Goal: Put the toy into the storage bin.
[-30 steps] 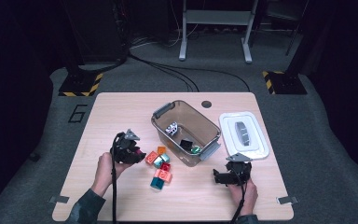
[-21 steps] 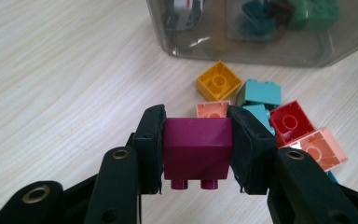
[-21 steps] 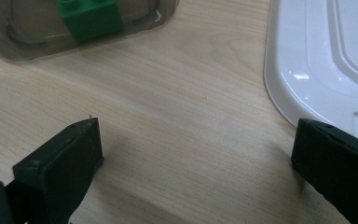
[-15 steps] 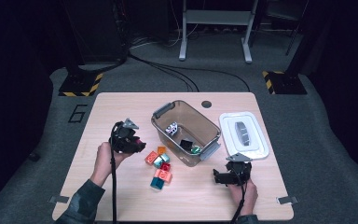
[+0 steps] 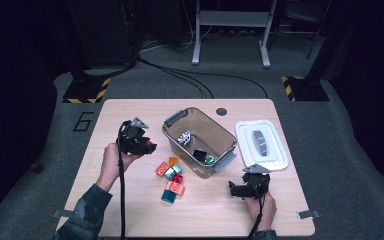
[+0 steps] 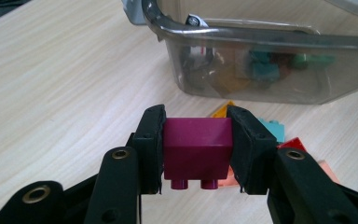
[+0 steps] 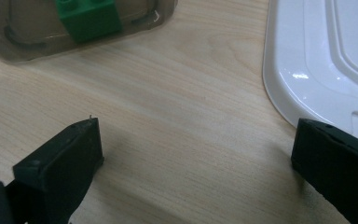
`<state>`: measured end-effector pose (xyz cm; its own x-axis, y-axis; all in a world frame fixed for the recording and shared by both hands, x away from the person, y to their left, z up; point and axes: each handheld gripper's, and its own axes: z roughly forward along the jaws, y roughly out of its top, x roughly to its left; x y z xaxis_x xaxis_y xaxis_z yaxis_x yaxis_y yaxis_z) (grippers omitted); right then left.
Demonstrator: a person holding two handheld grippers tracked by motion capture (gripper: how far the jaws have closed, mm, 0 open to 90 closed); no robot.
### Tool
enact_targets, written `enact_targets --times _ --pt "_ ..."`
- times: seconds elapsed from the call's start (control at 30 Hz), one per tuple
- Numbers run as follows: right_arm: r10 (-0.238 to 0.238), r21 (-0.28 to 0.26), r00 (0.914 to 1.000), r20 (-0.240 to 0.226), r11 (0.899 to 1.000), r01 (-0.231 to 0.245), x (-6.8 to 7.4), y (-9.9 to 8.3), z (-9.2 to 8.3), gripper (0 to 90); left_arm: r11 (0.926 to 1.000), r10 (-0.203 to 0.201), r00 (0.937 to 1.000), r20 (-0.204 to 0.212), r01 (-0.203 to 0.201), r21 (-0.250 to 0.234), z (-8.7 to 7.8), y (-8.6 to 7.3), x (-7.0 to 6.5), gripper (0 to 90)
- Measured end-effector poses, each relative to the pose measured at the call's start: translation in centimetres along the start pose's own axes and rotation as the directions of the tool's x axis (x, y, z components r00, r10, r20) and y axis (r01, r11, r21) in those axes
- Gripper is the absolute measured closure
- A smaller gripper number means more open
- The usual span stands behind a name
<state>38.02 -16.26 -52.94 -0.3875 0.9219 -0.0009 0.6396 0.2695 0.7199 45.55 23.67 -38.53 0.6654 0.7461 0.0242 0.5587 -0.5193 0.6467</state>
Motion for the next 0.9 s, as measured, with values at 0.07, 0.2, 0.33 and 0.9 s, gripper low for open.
enact_targets --times 0.07,0.2,0.33,0.9 --pt "0.000 0.001 1.0000 0.000 1.000 0.000 0.0 0.0 0.0 1.1 1.0000 0.000 1.0000 0.000 0.000 -0.005 -0.2 0.4 0.1 59.0" --pt "0.000 -0.001 1.0000 0.001 1.000 0.000 0.0 0.0 0.0 1.1 0.9996 0.002 1.0000 -0.008 -0.002 -0.026 -0.9 1.4 0.5 59.0" --pt "0.000 0.000 1.0000 0.000 1.000 0.000 0.0 0.0 0.0 1.2 0.9993 0.008 0.9999 -0.013 -0.008 -0.038 -1.3 2.3 0.6 59.0" --pt "0.008 -0.003 1.0000 0.001 1.000 -0.008 0.0 0.0 0.0 1.2 0.9970 0.044 0.9990 0.003 -0.043 -0.064 -1.2 6.5 0.2 59.0"
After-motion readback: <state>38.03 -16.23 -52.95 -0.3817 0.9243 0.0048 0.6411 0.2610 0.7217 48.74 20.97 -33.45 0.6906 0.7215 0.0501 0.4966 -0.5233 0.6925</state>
